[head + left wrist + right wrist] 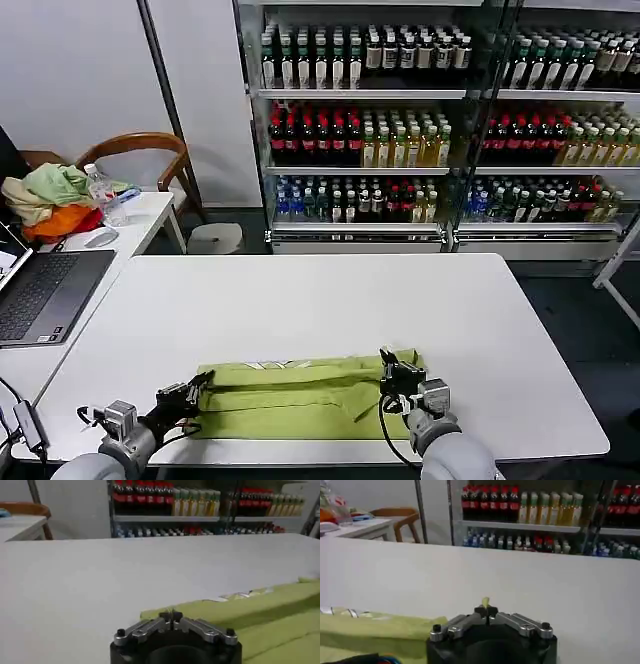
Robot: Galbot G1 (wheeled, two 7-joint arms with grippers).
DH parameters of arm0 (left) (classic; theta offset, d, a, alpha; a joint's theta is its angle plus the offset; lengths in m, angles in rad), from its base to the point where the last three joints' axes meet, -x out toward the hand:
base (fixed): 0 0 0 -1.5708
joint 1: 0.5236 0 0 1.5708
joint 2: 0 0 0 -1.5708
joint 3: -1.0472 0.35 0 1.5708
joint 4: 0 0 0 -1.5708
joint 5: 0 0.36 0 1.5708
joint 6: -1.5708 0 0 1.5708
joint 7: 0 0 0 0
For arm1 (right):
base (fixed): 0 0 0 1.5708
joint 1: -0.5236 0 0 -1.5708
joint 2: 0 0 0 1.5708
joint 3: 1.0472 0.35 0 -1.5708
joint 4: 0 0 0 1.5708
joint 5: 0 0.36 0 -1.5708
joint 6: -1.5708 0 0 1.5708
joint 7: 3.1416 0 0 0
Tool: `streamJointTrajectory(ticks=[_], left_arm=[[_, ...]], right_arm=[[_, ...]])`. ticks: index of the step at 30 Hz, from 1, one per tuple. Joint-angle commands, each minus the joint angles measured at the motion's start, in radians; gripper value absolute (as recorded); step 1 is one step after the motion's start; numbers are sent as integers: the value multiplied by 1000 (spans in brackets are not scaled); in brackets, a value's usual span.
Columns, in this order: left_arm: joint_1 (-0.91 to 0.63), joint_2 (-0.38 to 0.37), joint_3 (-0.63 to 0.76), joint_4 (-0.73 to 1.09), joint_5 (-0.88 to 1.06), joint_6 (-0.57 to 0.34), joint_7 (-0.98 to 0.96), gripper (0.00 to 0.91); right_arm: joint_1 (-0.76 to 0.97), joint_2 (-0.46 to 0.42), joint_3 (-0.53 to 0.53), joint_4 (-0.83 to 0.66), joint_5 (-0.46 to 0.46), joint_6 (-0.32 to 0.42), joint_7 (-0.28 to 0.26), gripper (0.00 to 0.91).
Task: Fold and organize the clothes.
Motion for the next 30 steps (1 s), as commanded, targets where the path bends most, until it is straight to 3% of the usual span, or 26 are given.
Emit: streamJointTrajectory(ticks=[1, 2, 3, 5, 8, 13, 19, 30], left_arm=[[20, -1, 10, -5, 29, 4, -1, 202], [23, 0, 11, -7, 35, 6, -5, 625], [24, 0, 12, -10, 47, 5, -13, 907], [22, -2, 8, -15, 54, -1, -24, 907], [22, -3, -6, -49, 48, -11, -60, 907], [32, 12, -49, -179, -39, 46, -179, 907], [67, -9, 44, -219, -38, 91, -426, 907], [36, -61, 191, -168, -34, 10, -572, 907]], right_arm=[[-22, 0, -6, -4, -15, -1, 4, 0], [-27, -1, -6, -3, -16, -4, 5, 0], [-33, -3, -7, -1, -18, -16, 16, 10], [-38, -2, -3, -2, -24, -19, 13, 907], [-48, -7, 13, 6, -47, -10, -2, 907], [-87, -16, 46, 23, -166, 65, -44, 907], [-160, -24, 101, 82, -202, 99, -50, 907], [-226, -20, 177, 102, -244, 137, -22, 907]])
